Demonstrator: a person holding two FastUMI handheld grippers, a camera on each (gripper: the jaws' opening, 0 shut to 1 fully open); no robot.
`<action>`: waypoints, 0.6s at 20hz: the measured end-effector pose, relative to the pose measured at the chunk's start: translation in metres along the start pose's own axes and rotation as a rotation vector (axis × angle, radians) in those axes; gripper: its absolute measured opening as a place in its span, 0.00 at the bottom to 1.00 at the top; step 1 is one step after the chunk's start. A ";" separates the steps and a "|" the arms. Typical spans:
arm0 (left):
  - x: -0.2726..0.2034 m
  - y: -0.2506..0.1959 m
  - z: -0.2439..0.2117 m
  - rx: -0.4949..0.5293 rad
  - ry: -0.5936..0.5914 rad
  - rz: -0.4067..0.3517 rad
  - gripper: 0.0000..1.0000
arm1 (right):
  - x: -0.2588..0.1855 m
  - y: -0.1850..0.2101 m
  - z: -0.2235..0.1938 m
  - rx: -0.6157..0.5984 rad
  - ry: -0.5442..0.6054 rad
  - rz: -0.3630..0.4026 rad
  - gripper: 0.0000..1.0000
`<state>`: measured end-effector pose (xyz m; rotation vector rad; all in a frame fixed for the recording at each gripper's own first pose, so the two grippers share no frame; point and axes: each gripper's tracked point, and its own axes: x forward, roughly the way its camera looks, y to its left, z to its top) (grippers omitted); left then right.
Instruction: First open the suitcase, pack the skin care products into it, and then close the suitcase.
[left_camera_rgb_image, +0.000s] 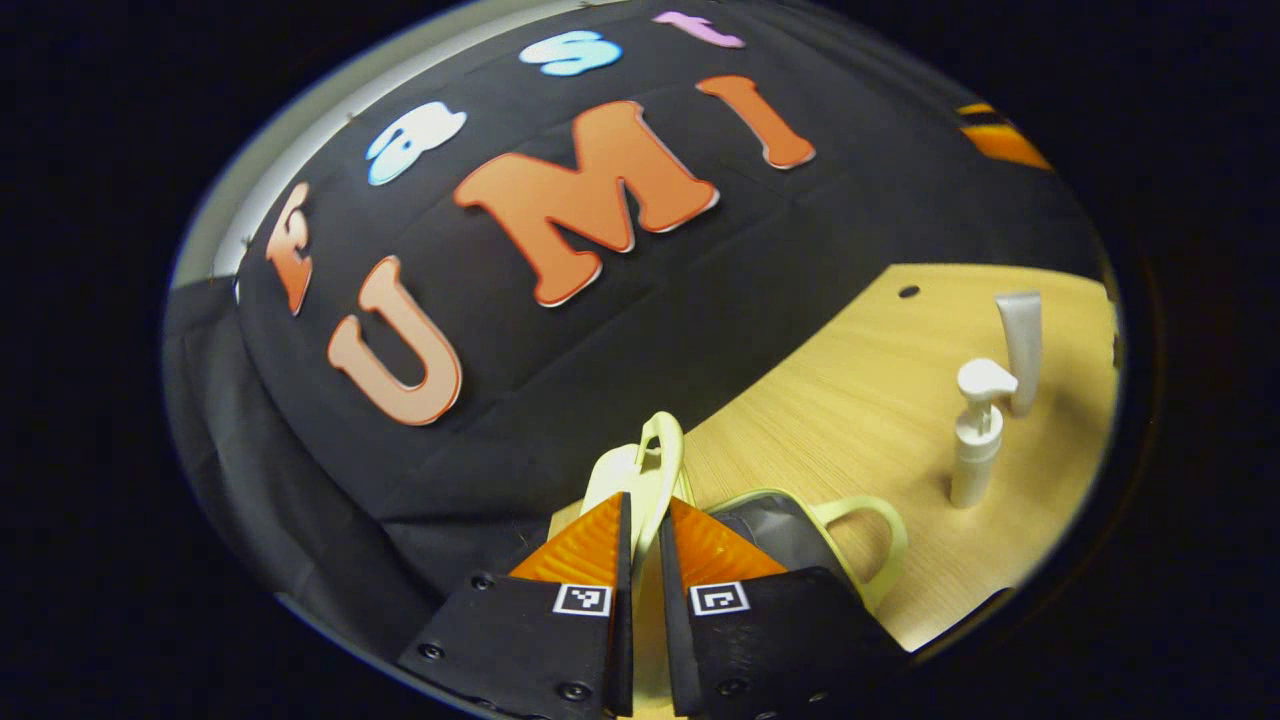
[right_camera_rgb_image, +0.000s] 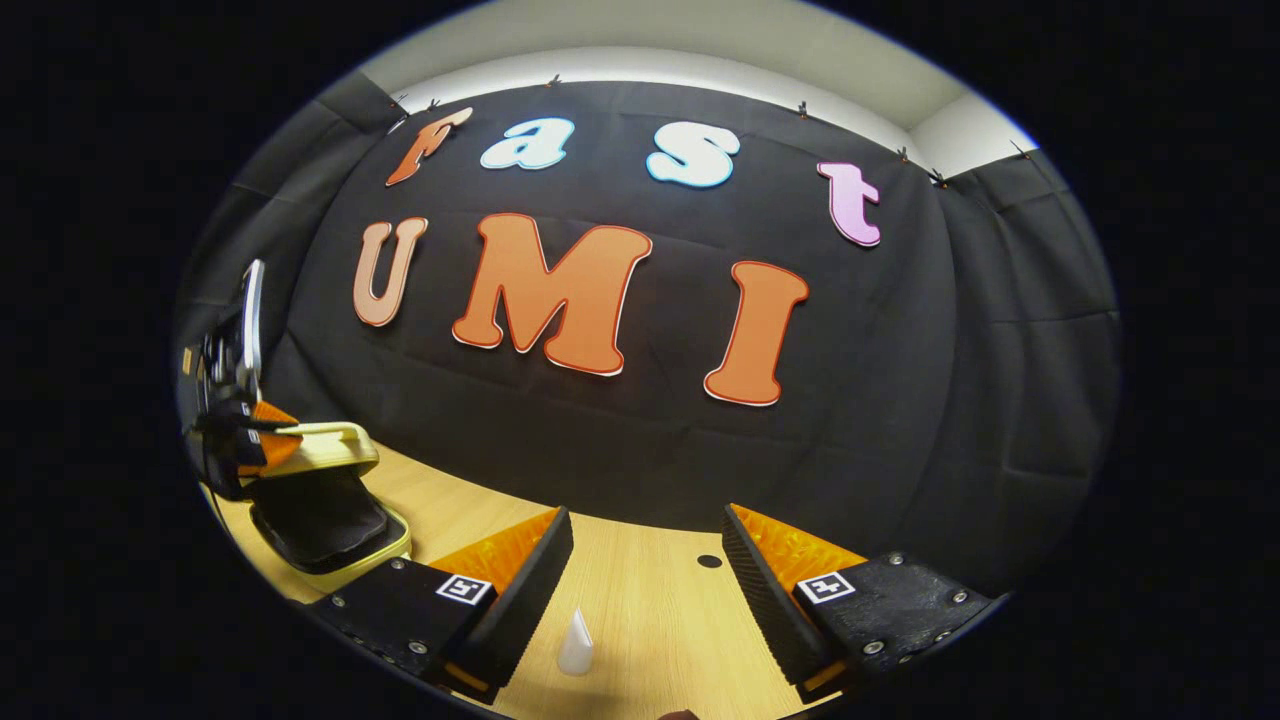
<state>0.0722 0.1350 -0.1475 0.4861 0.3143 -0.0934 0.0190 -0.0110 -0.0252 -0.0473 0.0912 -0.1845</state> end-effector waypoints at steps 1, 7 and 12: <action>0.001 0.014 0.001 -0.056 0.002 0.011 0.15 | 0.001 0.003 0.002 -0.001 -0.002 0.002 0.95; 0.005 0.098 -0.018 -0.422 0.013 0.065 0.20 | 0.007 0.017 0.012 -0.012 -0.006 0.008 0.95; 0.023 0.174 -0.058 -0.489 0.050 0.142 0.20 | 0.011 0.026 0.015 -0.020 0.000 -0.004 0.95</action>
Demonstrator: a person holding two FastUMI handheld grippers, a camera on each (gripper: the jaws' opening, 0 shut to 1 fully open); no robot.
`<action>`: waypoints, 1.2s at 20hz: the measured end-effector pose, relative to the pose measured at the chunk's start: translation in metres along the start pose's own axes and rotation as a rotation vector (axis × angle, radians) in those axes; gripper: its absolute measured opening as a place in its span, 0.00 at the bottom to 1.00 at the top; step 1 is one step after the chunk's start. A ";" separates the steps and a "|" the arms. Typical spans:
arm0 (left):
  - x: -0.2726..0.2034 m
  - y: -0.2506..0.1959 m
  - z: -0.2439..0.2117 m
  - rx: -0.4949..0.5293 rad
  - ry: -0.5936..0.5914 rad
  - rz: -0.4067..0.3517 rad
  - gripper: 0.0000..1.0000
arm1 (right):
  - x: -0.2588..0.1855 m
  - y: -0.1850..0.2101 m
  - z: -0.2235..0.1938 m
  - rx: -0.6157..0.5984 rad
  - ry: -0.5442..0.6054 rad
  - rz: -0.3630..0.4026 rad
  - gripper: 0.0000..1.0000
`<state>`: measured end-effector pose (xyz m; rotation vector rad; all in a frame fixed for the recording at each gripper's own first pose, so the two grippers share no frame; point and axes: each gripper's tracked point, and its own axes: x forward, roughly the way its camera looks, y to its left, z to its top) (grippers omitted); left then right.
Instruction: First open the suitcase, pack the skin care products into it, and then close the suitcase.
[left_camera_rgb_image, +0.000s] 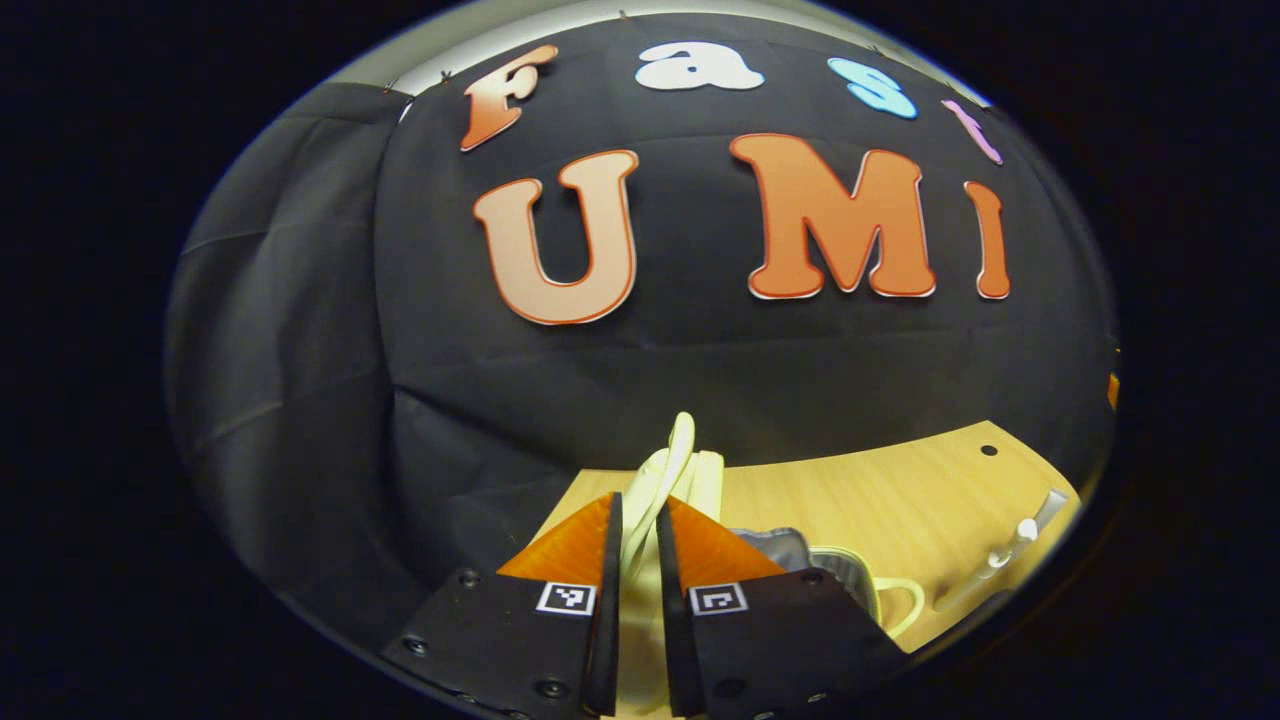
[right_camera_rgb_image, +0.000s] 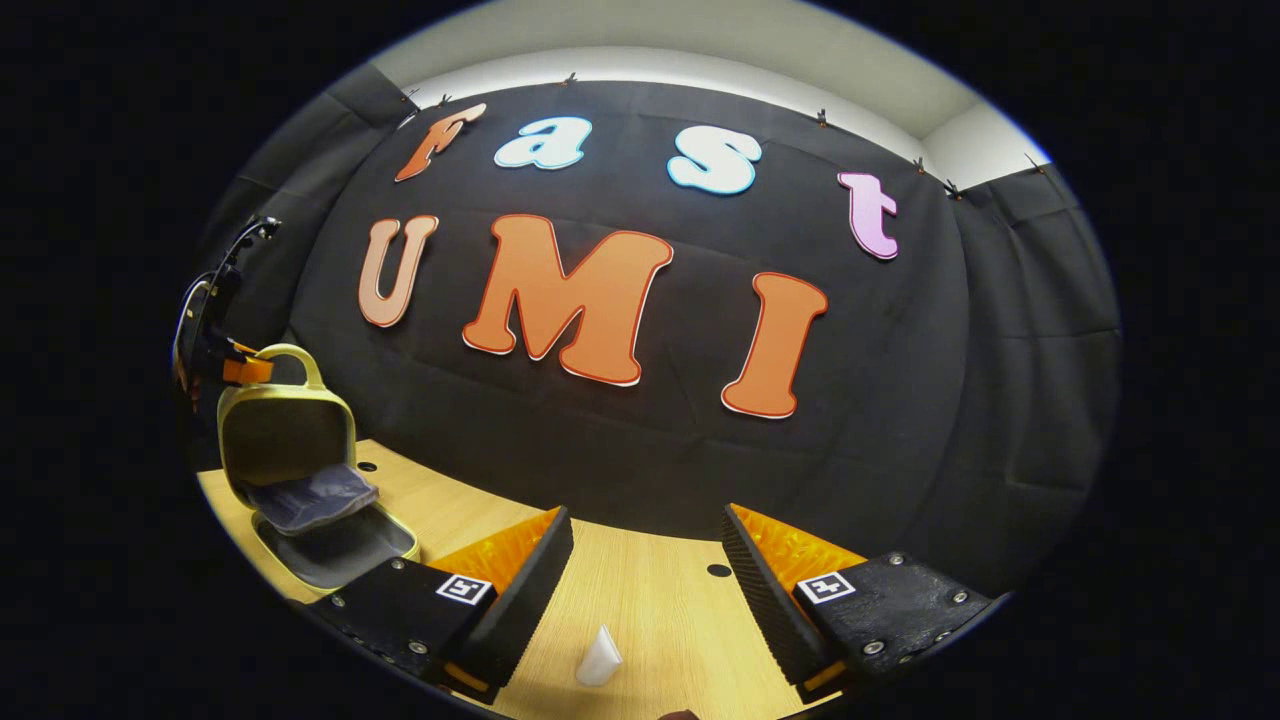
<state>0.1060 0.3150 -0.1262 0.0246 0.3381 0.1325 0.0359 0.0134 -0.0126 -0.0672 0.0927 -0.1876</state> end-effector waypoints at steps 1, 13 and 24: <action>0.004 0.015 -0.003 -0.002 0.006 0.014 0.20 | 0.000 0.002 0.001 0.000 0.000 -0.005 0.95; 0.059 0.163 -0.090 0.003 0.192 0.158 0.20 | 0.003 0.028 0.000 0.012 0.034 -0.060 0.95; 0.079 0.177 -0.160 0.014 0.260 0.196 0.04 | -0.006 0.047 -0.004 -0.020 0.061 -0.080 0.95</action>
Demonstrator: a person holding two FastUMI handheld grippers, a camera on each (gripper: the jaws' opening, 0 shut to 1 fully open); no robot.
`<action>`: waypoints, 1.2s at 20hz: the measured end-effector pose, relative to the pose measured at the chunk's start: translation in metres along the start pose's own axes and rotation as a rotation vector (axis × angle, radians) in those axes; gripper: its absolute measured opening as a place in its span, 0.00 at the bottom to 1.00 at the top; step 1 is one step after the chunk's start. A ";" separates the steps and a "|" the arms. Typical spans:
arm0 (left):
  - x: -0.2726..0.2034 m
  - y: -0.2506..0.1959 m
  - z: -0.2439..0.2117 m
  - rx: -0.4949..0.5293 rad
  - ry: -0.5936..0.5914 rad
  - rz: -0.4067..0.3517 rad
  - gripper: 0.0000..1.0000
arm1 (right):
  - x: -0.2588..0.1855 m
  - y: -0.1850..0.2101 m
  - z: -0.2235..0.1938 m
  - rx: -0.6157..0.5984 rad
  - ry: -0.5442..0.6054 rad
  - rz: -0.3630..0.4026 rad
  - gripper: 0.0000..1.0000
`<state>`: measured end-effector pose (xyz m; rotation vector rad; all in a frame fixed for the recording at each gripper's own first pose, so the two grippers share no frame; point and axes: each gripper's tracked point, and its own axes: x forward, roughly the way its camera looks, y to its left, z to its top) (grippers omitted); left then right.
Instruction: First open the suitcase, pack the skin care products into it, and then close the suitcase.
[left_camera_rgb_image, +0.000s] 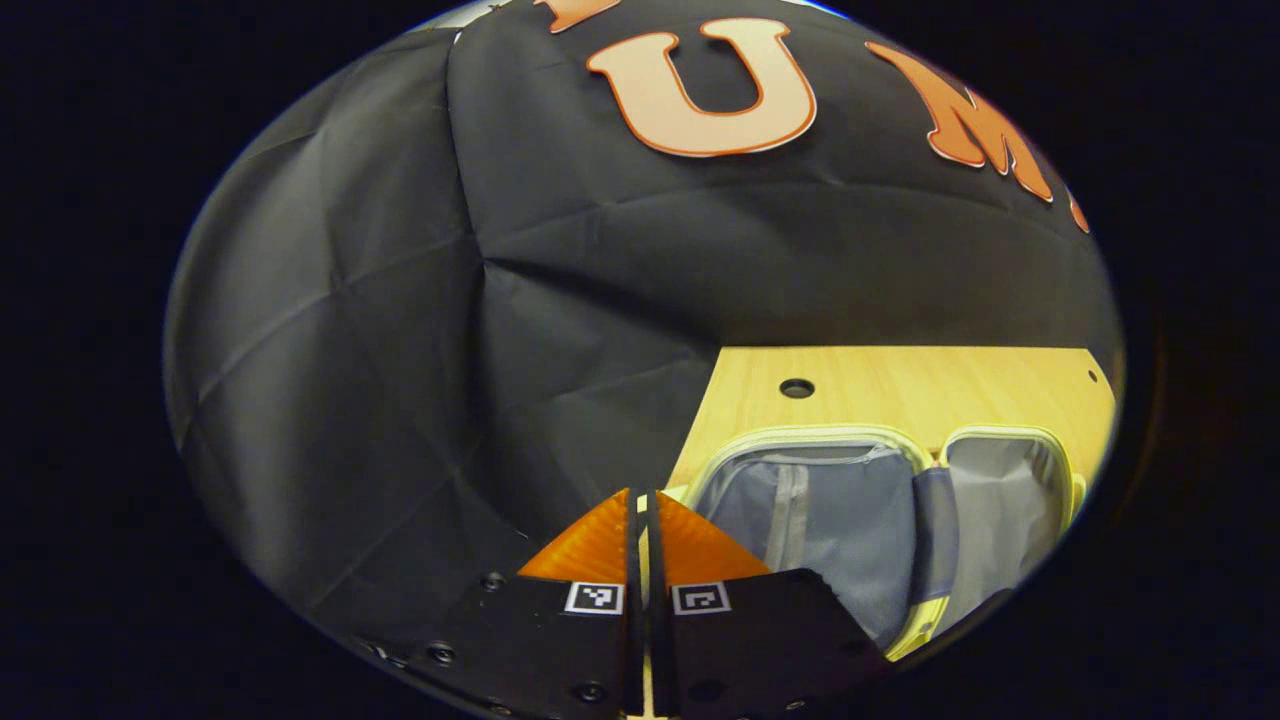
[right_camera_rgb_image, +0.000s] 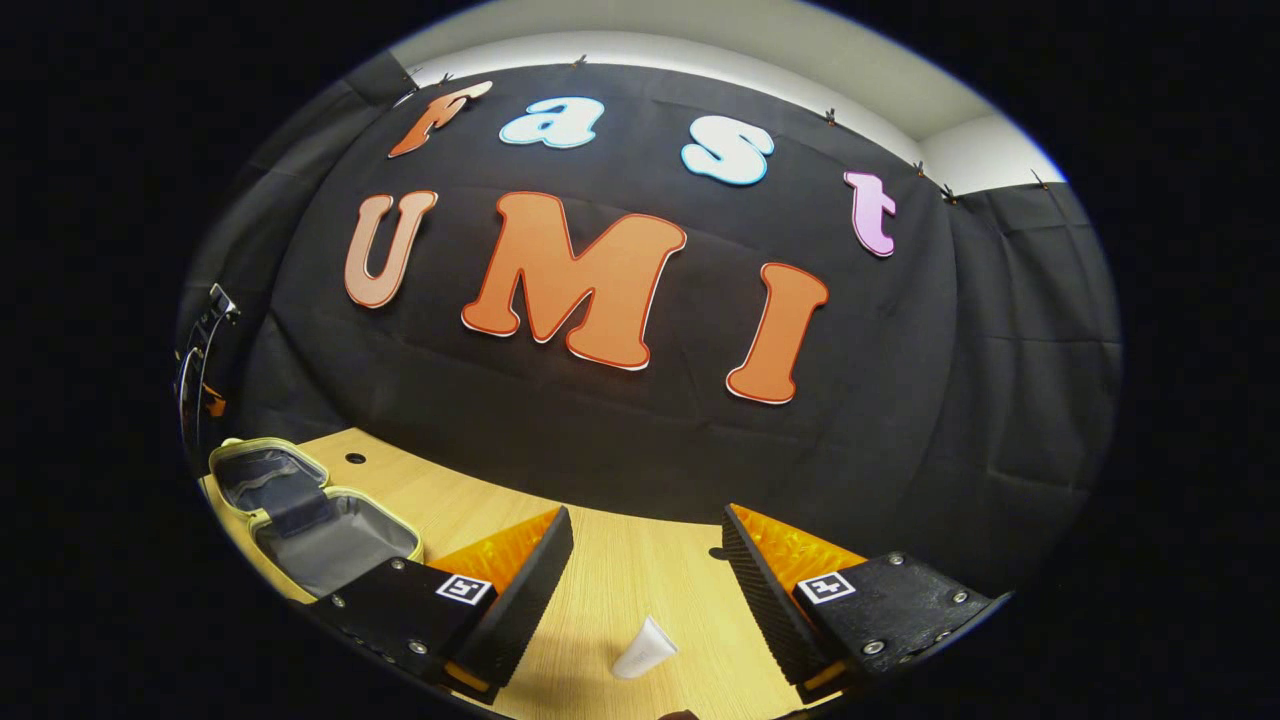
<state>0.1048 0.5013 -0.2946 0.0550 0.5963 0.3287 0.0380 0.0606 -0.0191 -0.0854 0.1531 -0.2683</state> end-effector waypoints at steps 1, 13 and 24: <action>-0.006 -0.007 0.003 -0.010 -0.016 -0.018 0.05 | -0.001 0.001 -0.001 0.003 0.001 0.003 0.95; -0.117 -0.114 0.078 -0.072 -0.257 -0.120 0.89 | -0.005 -0.015 -0.023 0.060 -0.011 0.065 0.95; -0.240 -0.316 0.078 0.042 -0.375 -0.381 0.96 | -0.006 -0.028 -0.089 0.058 0.060 0.202 0.96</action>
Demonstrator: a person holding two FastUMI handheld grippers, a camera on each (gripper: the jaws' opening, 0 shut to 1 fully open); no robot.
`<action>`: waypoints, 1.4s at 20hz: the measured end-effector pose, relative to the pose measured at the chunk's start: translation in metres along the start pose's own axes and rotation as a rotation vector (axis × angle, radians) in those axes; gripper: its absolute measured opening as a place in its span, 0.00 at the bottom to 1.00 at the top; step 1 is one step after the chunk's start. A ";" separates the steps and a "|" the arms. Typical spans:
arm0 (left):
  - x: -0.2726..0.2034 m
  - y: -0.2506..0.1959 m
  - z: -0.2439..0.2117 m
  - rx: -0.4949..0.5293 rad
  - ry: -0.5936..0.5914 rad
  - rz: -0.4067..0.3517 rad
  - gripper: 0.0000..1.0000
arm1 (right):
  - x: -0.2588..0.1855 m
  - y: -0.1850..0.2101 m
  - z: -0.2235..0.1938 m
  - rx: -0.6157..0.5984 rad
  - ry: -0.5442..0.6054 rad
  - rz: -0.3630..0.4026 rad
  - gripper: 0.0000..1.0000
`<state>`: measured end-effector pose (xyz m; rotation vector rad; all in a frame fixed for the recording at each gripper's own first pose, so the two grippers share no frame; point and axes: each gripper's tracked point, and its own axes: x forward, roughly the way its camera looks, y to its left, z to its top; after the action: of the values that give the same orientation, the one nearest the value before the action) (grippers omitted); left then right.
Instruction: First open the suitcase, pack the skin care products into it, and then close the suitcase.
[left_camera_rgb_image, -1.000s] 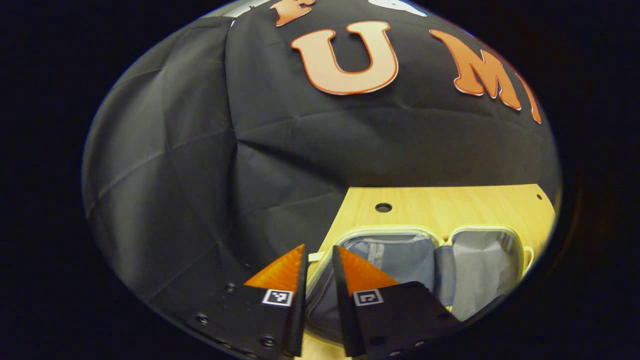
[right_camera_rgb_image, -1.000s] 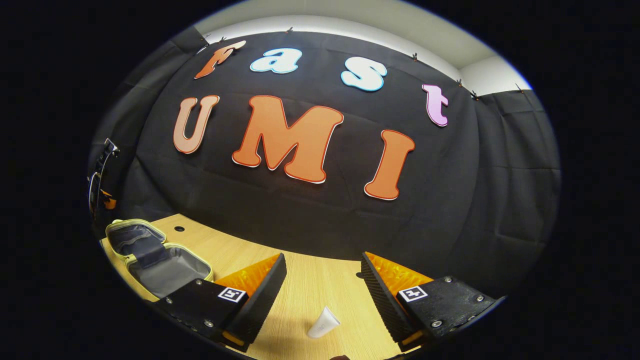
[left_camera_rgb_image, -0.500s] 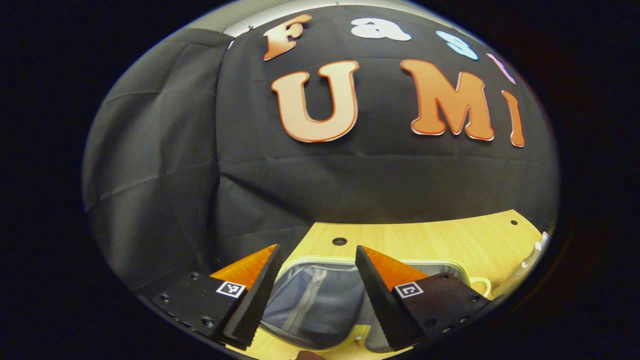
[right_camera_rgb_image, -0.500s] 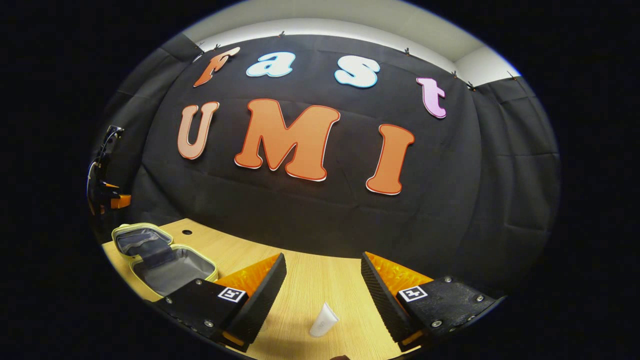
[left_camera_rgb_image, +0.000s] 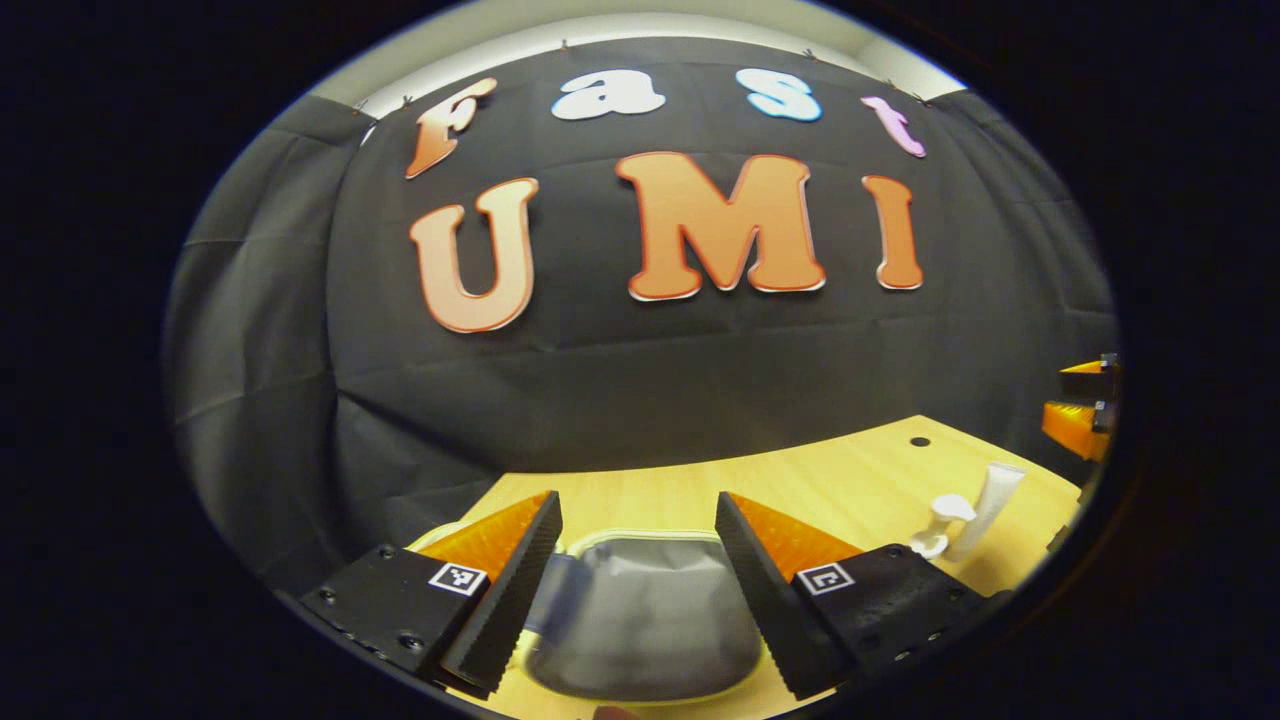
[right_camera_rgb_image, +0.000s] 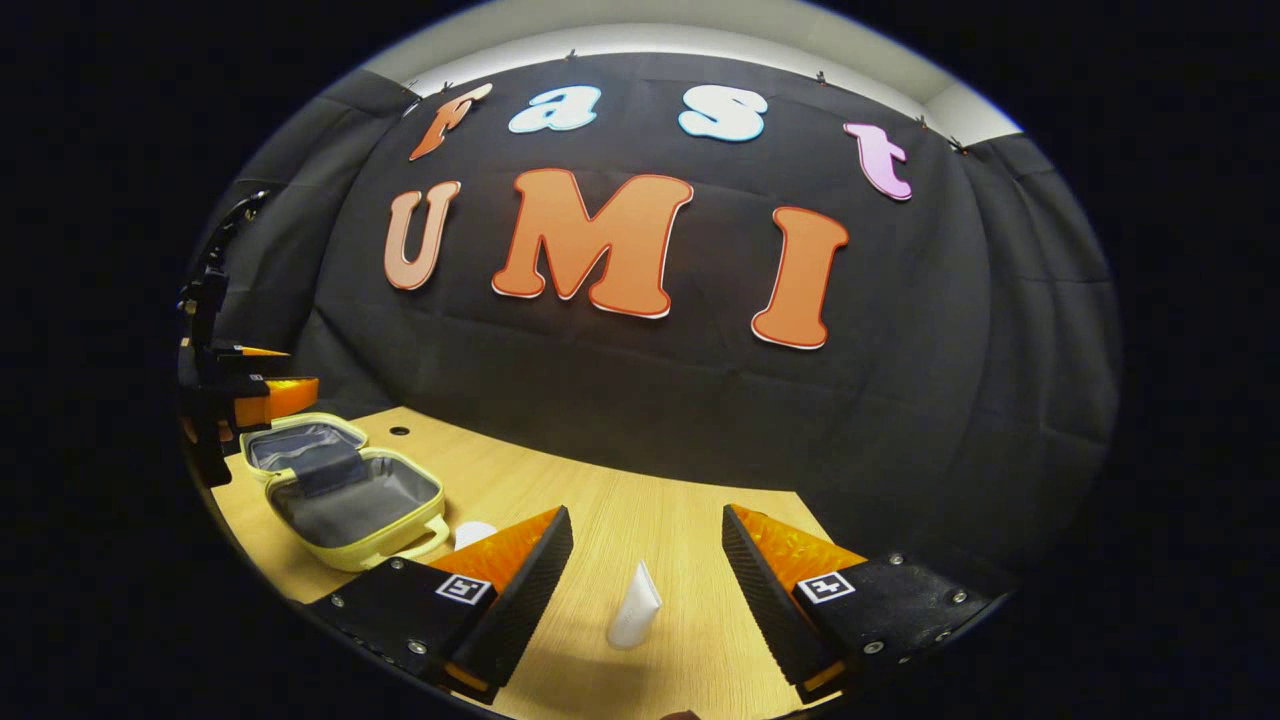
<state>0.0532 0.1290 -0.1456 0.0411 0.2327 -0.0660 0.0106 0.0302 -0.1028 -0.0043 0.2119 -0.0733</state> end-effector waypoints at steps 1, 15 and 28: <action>-0.002 -0.020 -0.001 0.004 0.004 -0.021 0.97 | 0.001 -0.001 -0.007 -0.001 0.012 0.011 0.96; -0.010 -0.193 -0.094 0.056 0.099 -0.274 0.99 | 0.033 -0.009 -0.096 -0.006 0.100 0.126 0.96; 0.042 -0.254 -0.203 0.008 0.284 -0.366 0.96 | 0.076 0.016 -0.166 -0.018 0.211 0.212 0.96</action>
<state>0.0293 -0.1174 -0.3608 0.0156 0.5219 -0.4274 0.0509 0.0407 -0.2811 0.0079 0.4225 0.1398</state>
